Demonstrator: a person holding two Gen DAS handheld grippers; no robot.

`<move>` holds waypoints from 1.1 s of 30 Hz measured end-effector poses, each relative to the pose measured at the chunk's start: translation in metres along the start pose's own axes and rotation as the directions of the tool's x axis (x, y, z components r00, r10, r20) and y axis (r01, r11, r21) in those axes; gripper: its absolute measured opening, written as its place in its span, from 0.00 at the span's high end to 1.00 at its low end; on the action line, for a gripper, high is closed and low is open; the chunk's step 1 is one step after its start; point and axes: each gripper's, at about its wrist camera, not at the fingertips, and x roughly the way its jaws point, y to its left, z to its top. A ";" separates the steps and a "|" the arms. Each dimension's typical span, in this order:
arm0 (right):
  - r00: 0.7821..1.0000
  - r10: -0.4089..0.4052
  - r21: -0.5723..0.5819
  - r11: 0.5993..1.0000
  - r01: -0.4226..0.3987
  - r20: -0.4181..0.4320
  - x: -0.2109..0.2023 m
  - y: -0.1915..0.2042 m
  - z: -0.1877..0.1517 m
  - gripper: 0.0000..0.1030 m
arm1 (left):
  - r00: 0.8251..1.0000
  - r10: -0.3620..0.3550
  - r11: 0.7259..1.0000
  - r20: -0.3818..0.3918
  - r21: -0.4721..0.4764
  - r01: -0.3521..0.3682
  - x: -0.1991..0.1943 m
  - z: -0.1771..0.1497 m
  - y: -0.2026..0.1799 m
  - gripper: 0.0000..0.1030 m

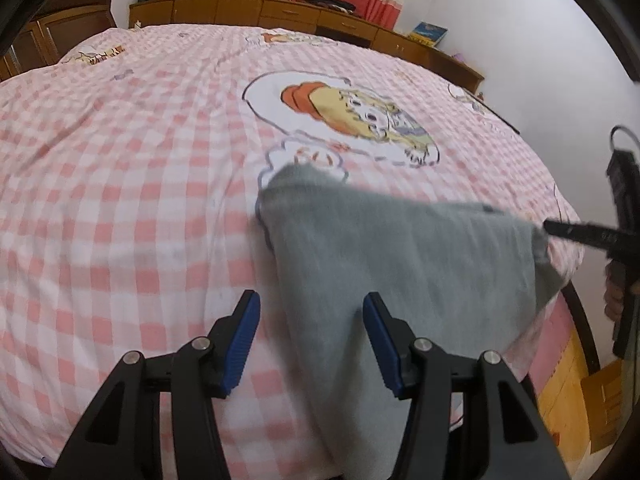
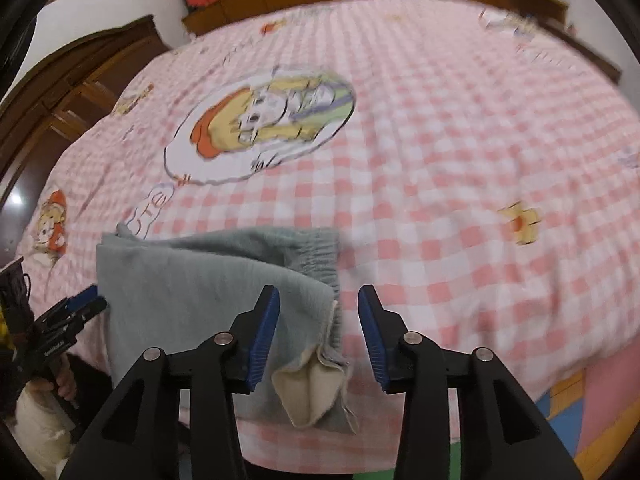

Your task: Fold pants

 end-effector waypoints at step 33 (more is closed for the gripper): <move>0.967 0.218 -0.047 0.976 -0.214 0.133 -0.032 -0.008 -0.043 0.59 | 0.997 -0.036 0.997 -0.067 0.058 0.040 0.039 -0.018 -0.070 0.45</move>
